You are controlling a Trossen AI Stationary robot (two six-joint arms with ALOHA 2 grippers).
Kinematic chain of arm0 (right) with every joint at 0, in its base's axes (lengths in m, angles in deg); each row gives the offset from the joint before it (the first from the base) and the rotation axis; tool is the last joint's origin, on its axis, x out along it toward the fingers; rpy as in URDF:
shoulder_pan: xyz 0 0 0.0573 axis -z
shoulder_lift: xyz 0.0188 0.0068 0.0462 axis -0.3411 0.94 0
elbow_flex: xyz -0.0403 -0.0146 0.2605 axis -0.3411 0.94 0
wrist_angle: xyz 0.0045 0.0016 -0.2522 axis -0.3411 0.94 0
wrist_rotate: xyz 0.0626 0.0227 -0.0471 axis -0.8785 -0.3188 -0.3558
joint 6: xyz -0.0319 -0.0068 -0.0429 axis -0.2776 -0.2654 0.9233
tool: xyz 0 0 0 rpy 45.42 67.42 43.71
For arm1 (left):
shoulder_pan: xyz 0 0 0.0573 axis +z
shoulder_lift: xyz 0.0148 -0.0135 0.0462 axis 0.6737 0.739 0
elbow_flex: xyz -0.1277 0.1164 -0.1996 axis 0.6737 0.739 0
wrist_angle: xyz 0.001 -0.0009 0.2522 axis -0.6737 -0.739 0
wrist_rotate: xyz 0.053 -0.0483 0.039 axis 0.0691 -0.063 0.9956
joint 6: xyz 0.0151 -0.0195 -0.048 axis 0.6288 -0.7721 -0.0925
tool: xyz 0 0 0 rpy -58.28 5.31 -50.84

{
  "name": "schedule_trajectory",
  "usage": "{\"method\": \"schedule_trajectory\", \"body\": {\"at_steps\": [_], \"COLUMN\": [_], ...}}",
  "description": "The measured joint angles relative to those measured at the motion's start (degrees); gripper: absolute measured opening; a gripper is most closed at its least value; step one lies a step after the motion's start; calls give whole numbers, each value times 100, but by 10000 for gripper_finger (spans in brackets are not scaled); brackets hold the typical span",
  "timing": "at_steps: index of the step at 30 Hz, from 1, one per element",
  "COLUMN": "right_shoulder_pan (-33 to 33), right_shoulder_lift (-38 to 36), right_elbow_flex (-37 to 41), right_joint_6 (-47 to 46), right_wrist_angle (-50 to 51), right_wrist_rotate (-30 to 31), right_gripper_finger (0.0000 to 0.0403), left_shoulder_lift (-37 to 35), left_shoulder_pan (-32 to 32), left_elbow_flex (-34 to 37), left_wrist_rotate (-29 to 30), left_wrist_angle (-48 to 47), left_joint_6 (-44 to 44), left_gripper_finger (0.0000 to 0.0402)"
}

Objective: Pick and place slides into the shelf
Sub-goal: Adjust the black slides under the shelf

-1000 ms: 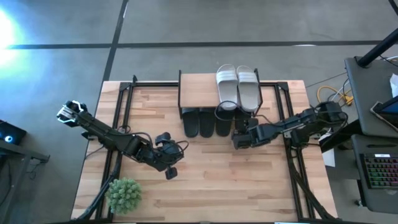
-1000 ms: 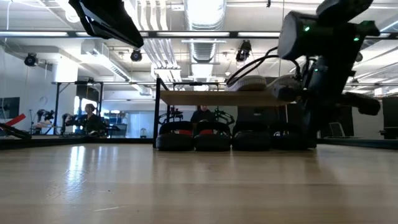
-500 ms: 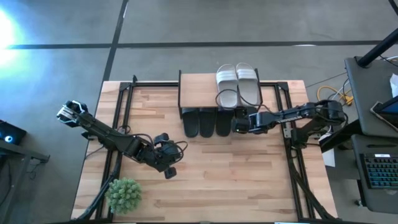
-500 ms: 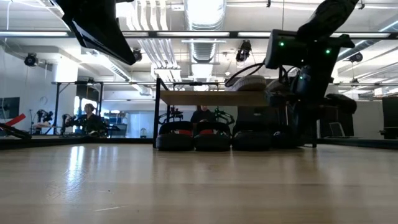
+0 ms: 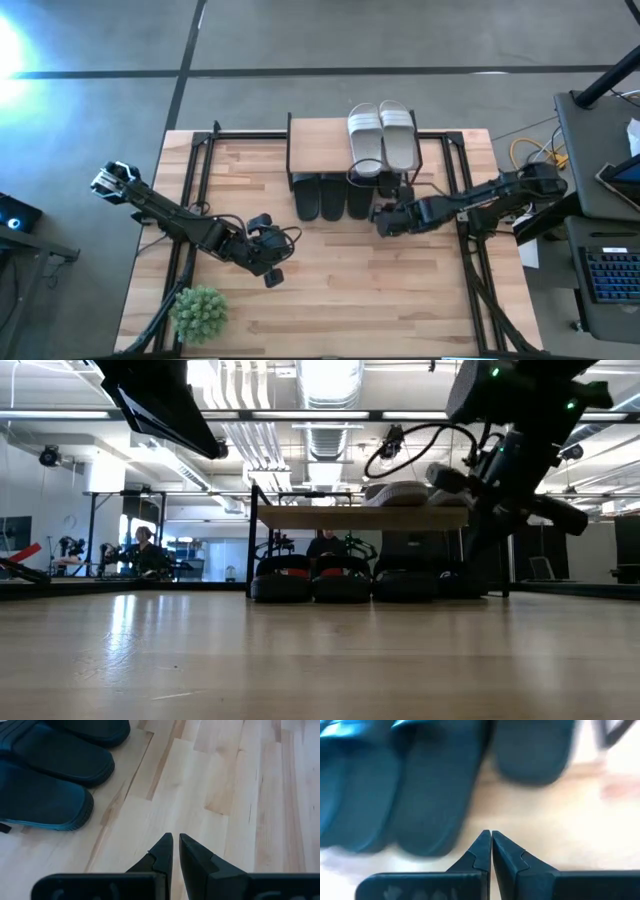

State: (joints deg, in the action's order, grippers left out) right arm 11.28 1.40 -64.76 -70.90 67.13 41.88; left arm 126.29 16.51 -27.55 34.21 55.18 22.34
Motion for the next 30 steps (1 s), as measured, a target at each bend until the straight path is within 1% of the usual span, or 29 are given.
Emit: {"method": "schedule_trajectory", "body": {"at_steps": [3, 6, 13, 16, 21, 30], "right_shoulder_pan": [-330, -368, -346, -233, 103, 993], "right_shoulder_lift": [250, 671, 1744, 2066, 2191, 2159], "right_elbow_flex": [-8, -187, -934, -1175, -1324, -1306], "right_joint_6": [2, 14, 282, 317, 337, 1121], "right_wrist_angle": [-790, -1185, -1209, -1119, -803, -849], "right_wrist_rotate": [-27, -35, -235, -167, 136, 155], "right_gripper_finger": [8, 8, 9, 9, 9, 9], "left_shoulder_lift": [0, 0, 0, 0, 0, 0], "left_shoulder_pan": [0, 0, 0, 0, 1, 2], "left_elbow_flex": [0, 2, 28, 35, 37, 42], "left_wrist_rotate": [2, 2, 2, 2, 1, 2], "left_wrist_angle": [0, 7, 4, -2, -23, -29], "left_joint_6": [18, 146, 146, 144, 142, 148], "left_gripper_finger": [17, 17, 17, 17, 17, 17]}}
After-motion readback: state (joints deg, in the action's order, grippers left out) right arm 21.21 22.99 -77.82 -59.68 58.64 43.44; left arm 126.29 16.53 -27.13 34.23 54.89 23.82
